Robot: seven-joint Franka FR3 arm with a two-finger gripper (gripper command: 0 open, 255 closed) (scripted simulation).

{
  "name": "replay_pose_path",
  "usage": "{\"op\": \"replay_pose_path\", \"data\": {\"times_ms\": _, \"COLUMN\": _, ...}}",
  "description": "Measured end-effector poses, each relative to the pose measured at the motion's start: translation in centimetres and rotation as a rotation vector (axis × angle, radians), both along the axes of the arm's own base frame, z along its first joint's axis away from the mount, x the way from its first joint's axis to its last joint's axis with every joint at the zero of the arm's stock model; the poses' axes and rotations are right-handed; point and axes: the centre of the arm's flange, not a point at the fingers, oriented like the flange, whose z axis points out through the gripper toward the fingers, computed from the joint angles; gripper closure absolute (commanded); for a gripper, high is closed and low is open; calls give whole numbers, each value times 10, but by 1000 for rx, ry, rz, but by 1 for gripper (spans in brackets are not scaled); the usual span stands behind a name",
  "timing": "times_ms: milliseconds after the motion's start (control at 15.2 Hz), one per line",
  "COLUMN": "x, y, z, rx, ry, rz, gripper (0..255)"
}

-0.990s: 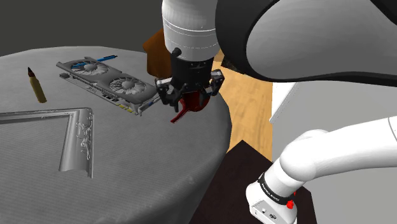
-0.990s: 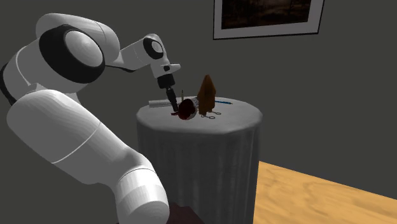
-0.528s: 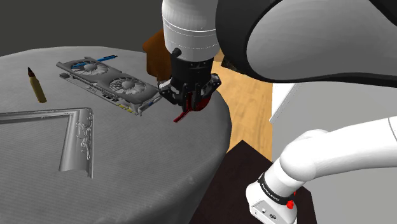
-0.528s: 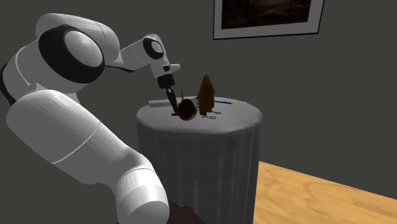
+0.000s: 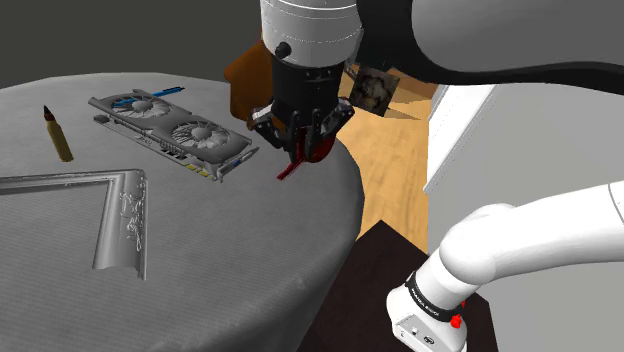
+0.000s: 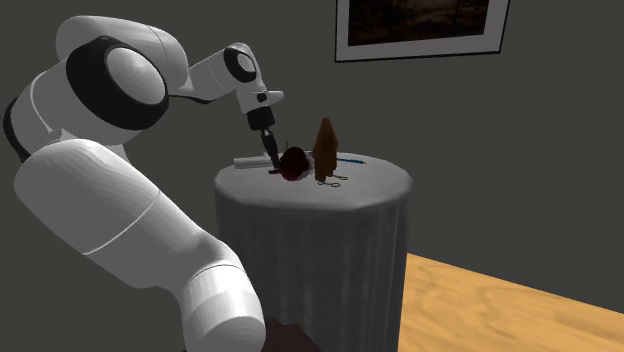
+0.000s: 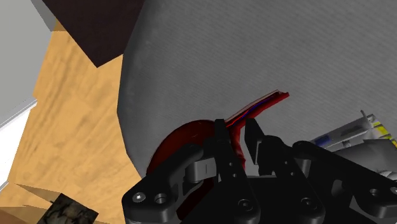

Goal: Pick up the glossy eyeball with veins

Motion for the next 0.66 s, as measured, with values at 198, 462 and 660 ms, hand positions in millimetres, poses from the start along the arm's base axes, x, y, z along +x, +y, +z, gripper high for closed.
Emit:
{"op": "replay_pose_path", "data": {"times_ms": 198, "x": 0, "y": 0, "z": 15, "rx": 0, "ry": 0, "rz": 0, "gripper": 255}}
{"op": "replay_pose_path", "data": {"times_ms": 462, "x": -1, "y": 0, "z": 36, "rx": 0, "ry": 0, "rz": 0, "gripper": 255}}
{"op": "replay_pose_path", "data": {"times_ms": 660, "x": -1, "y": 0, "z": 50, "rx": 0, "ry": 0, "rz": 0, "gripper": 255}}
